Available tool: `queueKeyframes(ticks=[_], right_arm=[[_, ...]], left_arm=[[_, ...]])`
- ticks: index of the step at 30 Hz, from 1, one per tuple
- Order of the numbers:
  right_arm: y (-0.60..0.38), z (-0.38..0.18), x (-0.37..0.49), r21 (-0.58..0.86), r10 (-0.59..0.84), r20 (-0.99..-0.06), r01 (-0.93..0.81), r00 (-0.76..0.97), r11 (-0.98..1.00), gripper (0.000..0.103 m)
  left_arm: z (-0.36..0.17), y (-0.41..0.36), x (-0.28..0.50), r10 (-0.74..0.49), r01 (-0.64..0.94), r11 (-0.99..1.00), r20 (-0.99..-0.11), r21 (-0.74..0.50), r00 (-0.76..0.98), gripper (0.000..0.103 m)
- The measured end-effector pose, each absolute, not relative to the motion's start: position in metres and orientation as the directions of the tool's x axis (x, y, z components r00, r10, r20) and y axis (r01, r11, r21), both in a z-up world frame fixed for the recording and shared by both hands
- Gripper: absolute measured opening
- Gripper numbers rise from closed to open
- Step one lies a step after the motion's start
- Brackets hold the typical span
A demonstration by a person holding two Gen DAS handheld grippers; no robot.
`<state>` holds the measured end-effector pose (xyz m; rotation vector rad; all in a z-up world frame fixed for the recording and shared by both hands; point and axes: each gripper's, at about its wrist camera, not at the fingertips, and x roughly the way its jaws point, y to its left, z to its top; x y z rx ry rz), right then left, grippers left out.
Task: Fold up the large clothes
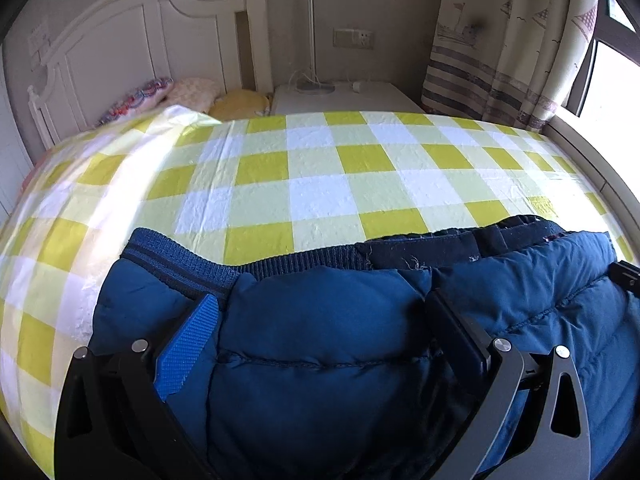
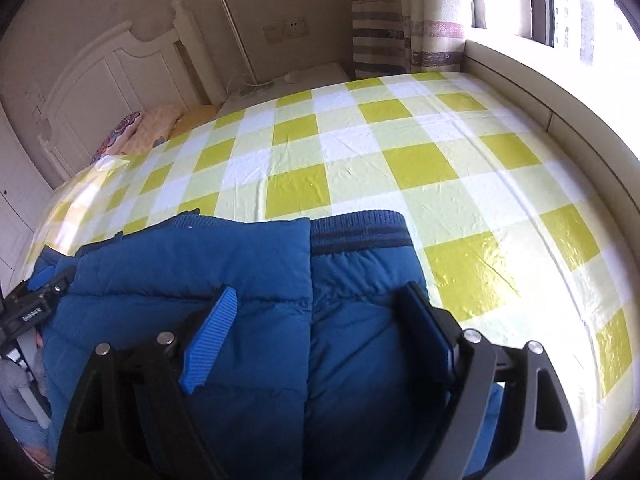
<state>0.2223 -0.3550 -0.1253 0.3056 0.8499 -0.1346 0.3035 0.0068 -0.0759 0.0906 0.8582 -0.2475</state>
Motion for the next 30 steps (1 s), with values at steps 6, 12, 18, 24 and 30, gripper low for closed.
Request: queueKeyframes(ticks=[6,12,18,24,30], right_arm=[[-0.356,-0.127,0.222,0.22,0.01,-0.755,0.24,0.655,0.946,0.084],[-0.355,-0.124,0.223,0.226,0.02,-0.752,0.23,0.659,0.946,0.085],[-0.299,-0.063,0.199,0.097,-0.066,-0.641,0.167,0.765,0.981,0.086],[-0.16,-0.079,0.238,-0.126,0.04,-0.71,-0.182,0.703,0.975,0.095],[-0.173,-0.107,0.252,-0.094,0.031,-0.783,-0.168,0.621,0.981,0.097]], left_arm=[[-0.043,0.073,0.283,-0.141,0.14,0.988,-0.7,-0.059,0.7,0.099],[-0.101,0.133,0.3,-0.19,-0.026,0.968,-0.798,-0.25,0.572,0.099],[-0.092,0.114,0.291,-0.061,-0.027,0.994,-0.772,-0.101,0.632,0.099],[-0.089,0.117,0.288,-0.056,-0.033,0.994,-0.769,-0.1,0.637,0.099],[-0.09,0.119,0.288,-0.066,-0.035,0.993,-0.767,-0.114,0.638,0.099]])
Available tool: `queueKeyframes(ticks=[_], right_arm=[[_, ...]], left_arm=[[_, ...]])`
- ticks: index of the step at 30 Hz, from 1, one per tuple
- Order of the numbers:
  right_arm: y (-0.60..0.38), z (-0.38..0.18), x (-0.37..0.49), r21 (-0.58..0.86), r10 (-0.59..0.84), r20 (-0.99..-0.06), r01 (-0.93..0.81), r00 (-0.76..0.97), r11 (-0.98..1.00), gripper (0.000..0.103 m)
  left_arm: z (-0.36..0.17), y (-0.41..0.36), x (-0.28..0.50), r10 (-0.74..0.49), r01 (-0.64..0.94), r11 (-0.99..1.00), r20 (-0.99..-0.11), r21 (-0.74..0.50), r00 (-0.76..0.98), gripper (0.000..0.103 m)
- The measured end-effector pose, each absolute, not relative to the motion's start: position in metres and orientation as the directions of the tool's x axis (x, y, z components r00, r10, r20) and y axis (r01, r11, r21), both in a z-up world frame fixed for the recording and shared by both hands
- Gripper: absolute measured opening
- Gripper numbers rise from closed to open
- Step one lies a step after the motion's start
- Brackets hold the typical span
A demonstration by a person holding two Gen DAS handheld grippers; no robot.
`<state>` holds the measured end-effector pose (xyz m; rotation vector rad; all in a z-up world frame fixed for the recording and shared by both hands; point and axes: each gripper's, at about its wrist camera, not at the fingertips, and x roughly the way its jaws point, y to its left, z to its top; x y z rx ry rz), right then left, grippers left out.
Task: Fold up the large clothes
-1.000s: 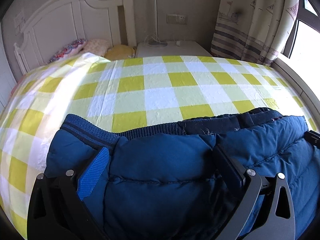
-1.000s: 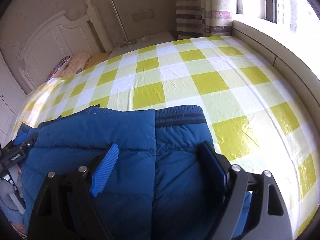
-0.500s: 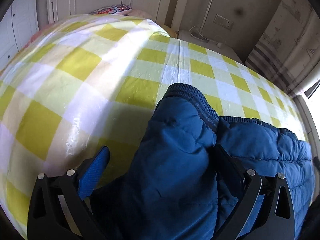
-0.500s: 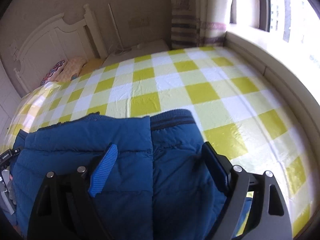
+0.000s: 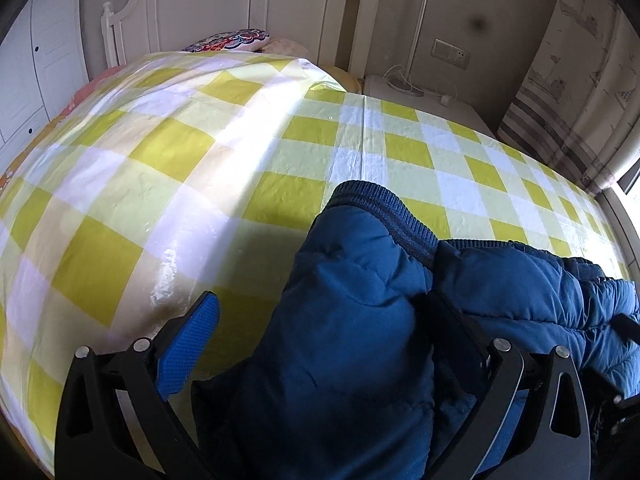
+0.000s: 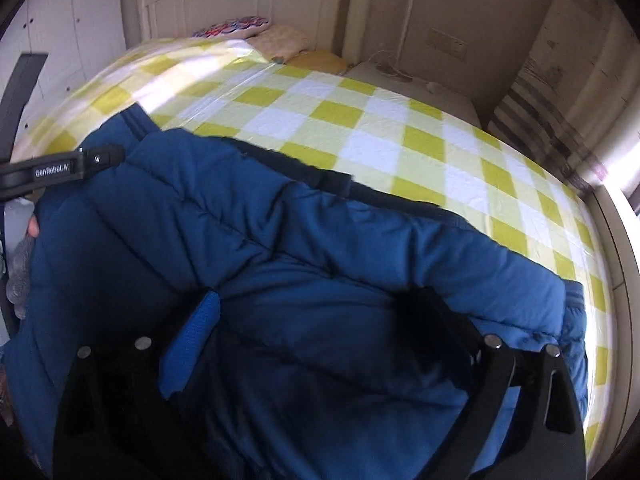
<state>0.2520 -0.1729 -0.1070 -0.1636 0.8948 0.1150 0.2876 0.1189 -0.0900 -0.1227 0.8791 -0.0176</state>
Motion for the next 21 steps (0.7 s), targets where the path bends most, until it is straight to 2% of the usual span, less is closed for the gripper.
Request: queueKeyframes(ticks=[2,5,7,9,13,15,18,21], right_arm=[[-0.211,-0.096,0.237,-0.108,-0.053,-0.742,-0.04,0.668,0.993,0.097],[-0.286,-0.101,0.219,-0.009,-0.094,-0.75,0.133,0.655,0.991,0.097],[-0.321,-0.118,0.216,0.07,-0.059,-0.781,0.181,0.622,0.981,0.097],[-0.339,-0.126,0.213,0.208,0.047,-0.77,0.181,0.636,0.961,0.097],[-0.319,-0.128,0.216,0.124,-0.01,-0.782,0.171,0.623,0.977,0.098],[-0.323,-0.127,0.209,0.14,0.002,-0.778,0.171,0.628,0.975,0.098],[-0.331,-0.125,0.208,0.161,0.017,-0.774,0.17,0.633,0.972,0.098],[-0.333,-0.125,0.21,0.142,0.004,-0.779,0.17,0.627,0.975,0.098]], left_arm=[[-0.09,0.121,0.287,-0.077,-0.034,0.991,-0.764,-0.129,0.64,0.099],[-0.09,0.122,0.288,-0.086,-0.031,0.99,-0.764,-0.138,0.639,0.099],[-0.091,0.123,0.288,-0.093,-0.029,0.989,-0.764,-0.144,0.639,0.099],[-0.091,0.122,0.288,-0.09,-0.03,0.989,-0.764,-0.142,0.638,0.099],[-0.089,0.118,0.291,-0.06,-0.035,0.994,-0.778,-0.105,0.626,0.099],[-0.073,0.111,0.283,0.004,-0.058,0.997,-0.755,-0.045,0.655,0.099],[-0.035,0.083,0.258,-0.101,0.04,0.994,-0.679,-0.104,0.727,0.099],[-0.012,0.013,0.237,-0.156,0.213,0.977,-0.619,0.018,0.77,0.099]])
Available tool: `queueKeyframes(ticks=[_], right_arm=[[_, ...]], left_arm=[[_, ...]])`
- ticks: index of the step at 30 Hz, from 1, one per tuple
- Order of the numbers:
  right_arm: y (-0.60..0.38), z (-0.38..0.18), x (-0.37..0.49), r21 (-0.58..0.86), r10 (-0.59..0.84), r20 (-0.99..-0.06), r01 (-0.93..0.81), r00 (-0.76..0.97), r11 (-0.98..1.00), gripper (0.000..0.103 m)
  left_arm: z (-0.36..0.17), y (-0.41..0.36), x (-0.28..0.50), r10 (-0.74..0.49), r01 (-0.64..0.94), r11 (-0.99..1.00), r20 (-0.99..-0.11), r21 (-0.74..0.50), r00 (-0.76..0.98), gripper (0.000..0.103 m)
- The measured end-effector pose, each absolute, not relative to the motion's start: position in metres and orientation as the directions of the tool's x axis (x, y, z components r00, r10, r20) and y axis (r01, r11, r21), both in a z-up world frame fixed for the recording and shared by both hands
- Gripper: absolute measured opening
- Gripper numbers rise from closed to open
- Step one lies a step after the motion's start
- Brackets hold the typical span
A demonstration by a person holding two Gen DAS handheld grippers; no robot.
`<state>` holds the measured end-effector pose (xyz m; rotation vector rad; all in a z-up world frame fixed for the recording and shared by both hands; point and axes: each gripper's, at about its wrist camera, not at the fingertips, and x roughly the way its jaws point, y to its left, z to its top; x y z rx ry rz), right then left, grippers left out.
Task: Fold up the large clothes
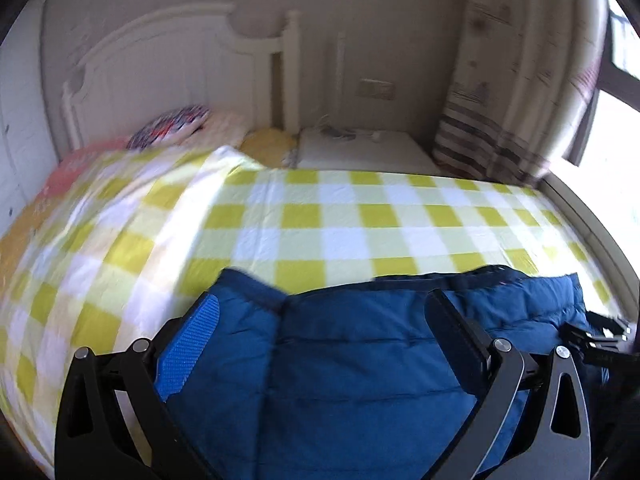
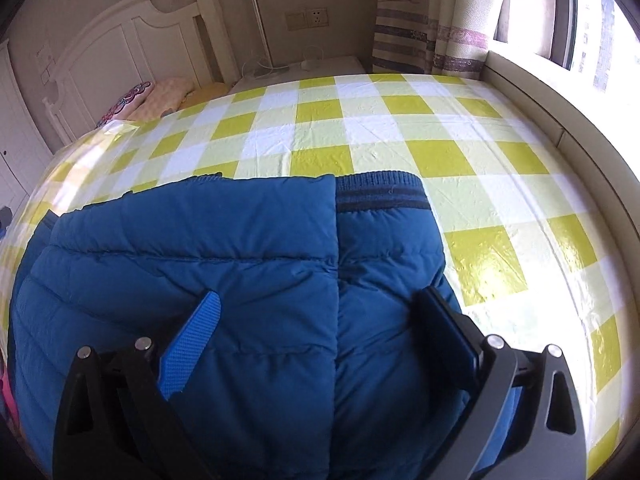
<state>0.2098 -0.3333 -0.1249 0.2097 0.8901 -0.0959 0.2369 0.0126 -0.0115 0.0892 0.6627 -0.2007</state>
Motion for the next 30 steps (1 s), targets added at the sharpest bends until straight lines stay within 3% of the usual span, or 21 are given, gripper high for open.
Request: queueKeyframes(ticks=[2,5,12,17,20,23,28,30], right_arm=[[-0.336,-0.125,0.21,0.152,0.012,-0.777,0.169,0.63,0.974,0.098],[-0.338,-0.125,0.211,0.163,0.019,-0.772,0.169,0.635,0.972,0.099],[-0.338,-0.125,0.209,0.174,0.03,-0.77,0.165,0.637,0.971,0.099],[-0.341,-0.125,0.207,0.19,0.041,-0.764,0.164,0.644,0.968,0.099],[-0.341,-0.126,0.208,0.19,0.041,-0.766,0.164,0.642,0.968,0.099],[-0.34,-0.127,0.209,0.191,0.043,-0.767,0.164,0.64,0.968,0.099],[-0.34,-0.124,0.209,0.188,0.035,-0.761,0.169,0.647,0.967,0.099],[-0.335,-0.114,0.201,0.128,-0.053,-0.738,0.216,0.672,0.968,0.096]], left_arm=[[-0.023,-0.041,0.232,-0.177,0.324,0.936,-0.608,0.14,0.774,0.099],[-0.099,-0.096,0.257,-0.008,0.347,0.879,-0.719,0.326,0.695,0.099],[-0.093,-0.052,0.27,-0.151,0.344,0.934,-0.775,0.09,0.613,0.099],[-0.081,0.04,0.284,-0.142,0.16,0.986,-0.775,-0.053,0.615,0.099],[-0.087,0.086,0.273,-0.073,0.046,0.997,-0.774,-0.056,0.629,0.099],[-0.095,0.105,0.275,-0.107,-0.001,0.991,-0.794,-0.135,0.599,0.099],[-0.096,0.096,0.277,-0.067,-0.005,0.996,-0.793,-0.088,0.606,0.099],[-0.093,0.094,0.273,-0.049,-0.014,0.997,-0.782,-0.074,0.622,0.099]])
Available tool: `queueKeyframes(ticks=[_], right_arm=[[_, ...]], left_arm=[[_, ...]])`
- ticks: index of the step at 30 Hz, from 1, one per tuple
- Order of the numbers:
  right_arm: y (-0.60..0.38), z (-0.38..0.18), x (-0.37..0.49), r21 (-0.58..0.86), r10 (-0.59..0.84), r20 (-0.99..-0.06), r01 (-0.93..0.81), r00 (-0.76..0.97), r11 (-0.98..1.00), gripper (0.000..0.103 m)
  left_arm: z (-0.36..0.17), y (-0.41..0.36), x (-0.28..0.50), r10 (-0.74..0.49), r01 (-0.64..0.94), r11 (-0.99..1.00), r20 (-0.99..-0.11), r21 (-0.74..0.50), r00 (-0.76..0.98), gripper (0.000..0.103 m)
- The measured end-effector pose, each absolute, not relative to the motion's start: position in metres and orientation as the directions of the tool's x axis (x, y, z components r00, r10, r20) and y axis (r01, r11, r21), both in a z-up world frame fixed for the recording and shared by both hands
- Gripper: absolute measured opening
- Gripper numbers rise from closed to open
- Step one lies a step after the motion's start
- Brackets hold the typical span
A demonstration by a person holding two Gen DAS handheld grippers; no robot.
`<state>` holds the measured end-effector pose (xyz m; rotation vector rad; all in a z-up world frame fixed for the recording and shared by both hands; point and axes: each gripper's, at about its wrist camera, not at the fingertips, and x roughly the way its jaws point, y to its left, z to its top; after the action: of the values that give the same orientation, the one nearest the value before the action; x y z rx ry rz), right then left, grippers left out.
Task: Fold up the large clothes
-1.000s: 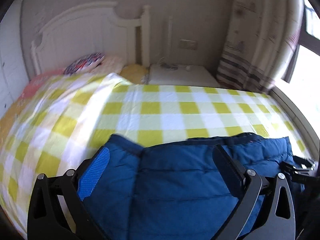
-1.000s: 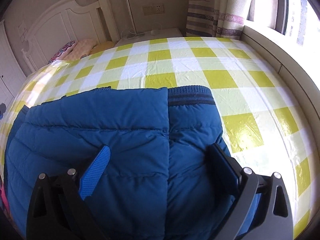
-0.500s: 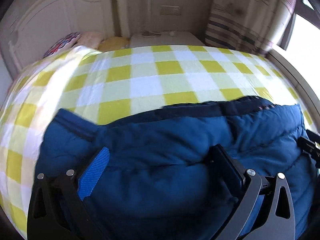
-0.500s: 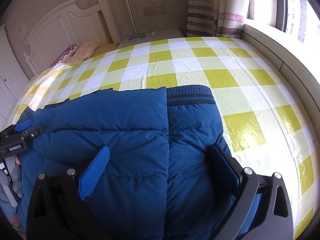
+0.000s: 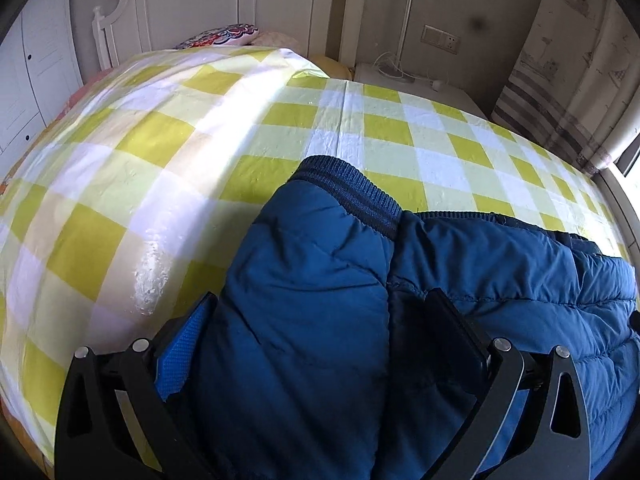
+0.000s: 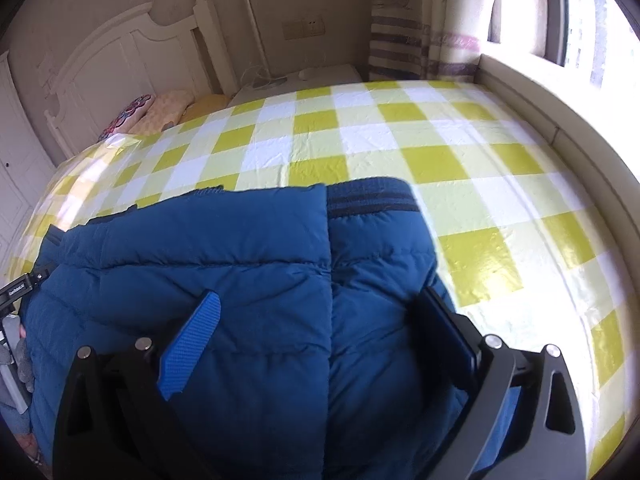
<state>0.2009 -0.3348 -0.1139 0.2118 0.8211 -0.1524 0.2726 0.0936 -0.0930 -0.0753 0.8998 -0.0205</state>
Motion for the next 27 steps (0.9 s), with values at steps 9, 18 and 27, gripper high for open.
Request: queueKeyframes(ticks=[9,18,27], right_arm=[[-0.19,-0.076,0.181,-0.066,0.063,-0.667,-0.143,0.743,0.988,0.1],[-0.215,-0.102,0.185,-0.102,-0.037,-0.719,-0.054,0.694,0.993,0.1],[-0.322,-0.127,0.175,0.124,0.004,-0.75,0.134,0.661,0.983,0.1]], left_arm=[[-0.085,0.086,0.264,0.007,-0.013,1.0,-0.748,-0.002,0.663,0.099],[-0.084,0.088,0.263,-0.004,-0.011,1.0,-0.741,-0.015,0.672,0.099],[-0.086,0.09,0.264,-0.024,-0.003,0.999,-0.743,-0.036,0.669,0.099]])
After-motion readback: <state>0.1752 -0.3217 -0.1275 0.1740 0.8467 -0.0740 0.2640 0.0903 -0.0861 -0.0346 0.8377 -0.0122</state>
